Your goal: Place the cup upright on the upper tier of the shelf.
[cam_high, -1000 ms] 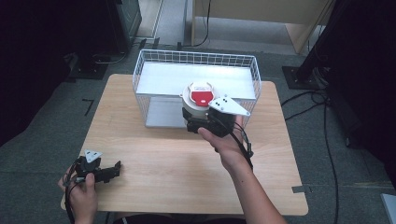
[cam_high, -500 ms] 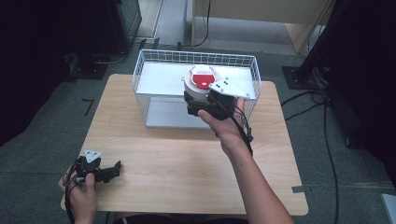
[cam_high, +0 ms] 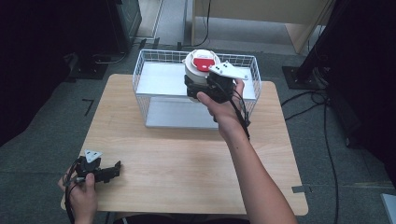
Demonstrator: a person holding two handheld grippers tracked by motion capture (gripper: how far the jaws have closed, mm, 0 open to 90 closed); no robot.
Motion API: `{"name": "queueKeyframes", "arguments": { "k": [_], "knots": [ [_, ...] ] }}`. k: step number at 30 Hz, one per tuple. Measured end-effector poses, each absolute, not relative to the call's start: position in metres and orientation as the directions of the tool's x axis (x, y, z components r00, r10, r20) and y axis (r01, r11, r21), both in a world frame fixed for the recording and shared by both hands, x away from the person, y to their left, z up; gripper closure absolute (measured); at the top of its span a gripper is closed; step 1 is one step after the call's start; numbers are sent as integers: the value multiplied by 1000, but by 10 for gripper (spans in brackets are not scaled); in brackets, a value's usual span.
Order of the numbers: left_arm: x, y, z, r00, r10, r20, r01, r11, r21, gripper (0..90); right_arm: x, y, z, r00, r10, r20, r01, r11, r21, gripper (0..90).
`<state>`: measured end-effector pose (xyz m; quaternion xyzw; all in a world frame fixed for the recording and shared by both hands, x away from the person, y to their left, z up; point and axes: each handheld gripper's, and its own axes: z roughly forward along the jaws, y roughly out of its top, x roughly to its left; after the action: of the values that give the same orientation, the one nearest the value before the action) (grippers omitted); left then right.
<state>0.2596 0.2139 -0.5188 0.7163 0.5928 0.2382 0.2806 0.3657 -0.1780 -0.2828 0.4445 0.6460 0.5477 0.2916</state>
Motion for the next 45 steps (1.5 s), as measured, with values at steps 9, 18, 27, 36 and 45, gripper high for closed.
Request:
{"name": "queueKeyframes", "arguments": {
  "k": [9,18,27,36,45],
  "knots": [
    [260,214,-519,183,983,9,715,-139,685,0,397,-179,-286,-387,911,141,281,-30,959,93],
    [260,214,-519,184,983,9,715,-140,685,0,424,-175,-291,-327,937,124,300,-21,954,92],
    [260,214,-519,185,983,10,715,-142,684,0,439,-173,-293,-298,947,120,305,-25,952,92],
    [260,214,-519,184,983,10,715,-141,684,0,437,-171,-292,-294,950,104,308,-9,951,90],
    [260,214,-519,185,983,11,716,-143,684,0,434,-174,-292,-298,942,154,297,-62,953,0]
  ]
}}
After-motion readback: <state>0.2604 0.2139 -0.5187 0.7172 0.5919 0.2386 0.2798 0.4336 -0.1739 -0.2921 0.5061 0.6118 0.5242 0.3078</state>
